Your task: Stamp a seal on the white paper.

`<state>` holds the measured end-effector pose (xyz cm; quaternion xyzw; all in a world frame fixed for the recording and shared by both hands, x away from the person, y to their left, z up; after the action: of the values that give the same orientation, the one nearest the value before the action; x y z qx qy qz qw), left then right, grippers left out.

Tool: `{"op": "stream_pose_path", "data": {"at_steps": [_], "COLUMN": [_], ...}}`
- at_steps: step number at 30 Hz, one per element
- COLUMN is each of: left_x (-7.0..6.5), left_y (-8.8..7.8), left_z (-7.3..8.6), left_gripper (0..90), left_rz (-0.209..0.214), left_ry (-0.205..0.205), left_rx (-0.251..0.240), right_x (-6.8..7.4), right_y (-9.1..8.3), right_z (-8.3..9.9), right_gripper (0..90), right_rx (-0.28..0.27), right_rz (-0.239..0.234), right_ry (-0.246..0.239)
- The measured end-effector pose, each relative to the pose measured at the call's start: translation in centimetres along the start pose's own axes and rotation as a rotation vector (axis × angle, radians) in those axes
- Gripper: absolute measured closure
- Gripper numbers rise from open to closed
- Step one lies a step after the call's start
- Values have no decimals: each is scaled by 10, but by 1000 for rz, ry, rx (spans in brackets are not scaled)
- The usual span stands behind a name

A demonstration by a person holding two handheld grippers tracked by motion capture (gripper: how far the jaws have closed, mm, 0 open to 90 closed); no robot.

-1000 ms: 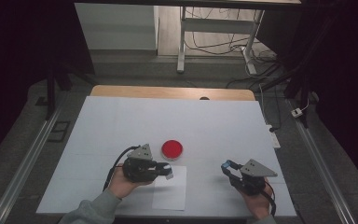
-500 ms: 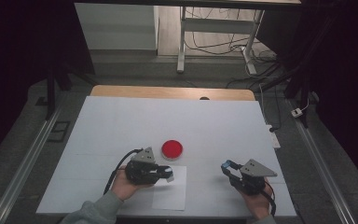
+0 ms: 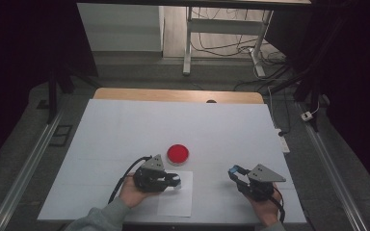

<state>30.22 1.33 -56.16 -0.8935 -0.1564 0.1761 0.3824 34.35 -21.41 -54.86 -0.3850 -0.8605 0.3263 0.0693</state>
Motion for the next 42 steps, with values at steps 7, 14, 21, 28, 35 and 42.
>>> {"op": "stream_pose_path", "data": {"at_steps": [7, 14, 21, 28, 35, 42], "left_x": [1, 2, 3, 4, 5, 5], "left_y": [5, 8, 10, 12, 14, 15], "left_z": [2, 3, 4, 6, 7, 8], "left_gripper": [760, 760, 760, 760, 760, 760], "left_rz": [-5, -10, -24, -35, -42, -41], "left_ry": [1, 4, 15, 14, 16, 17], "left_rx": [12, 18, 32, 39, 46, 49], "right_x": [0, 0, 0, 0, 0, 0], "right_y": [0, 0, 0, 0, 0, 0], "right_z": [0, 0, 0, 0, 0, 1], "right_gripper": [650, 650, 650, 650, 650, 650], "right_rx": [0, -1, 0, 0, 2, 3], "right_rz": [4, -1, -1, -2, 1, 1], "right_ry": [0, 1, 2, 2, 1, 2]}}
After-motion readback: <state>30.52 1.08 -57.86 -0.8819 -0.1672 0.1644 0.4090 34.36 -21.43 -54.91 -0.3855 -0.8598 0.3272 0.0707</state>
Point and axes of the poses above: each handheld gripper's, and its own axes: y roughly forward along the jaws, z roughly out of its underside, x roughly to its left, the point moved 10 cm from there along y, roughly forward along the jaws, and after that the axes turned 10 degrees about x, right-handed, at the moved point
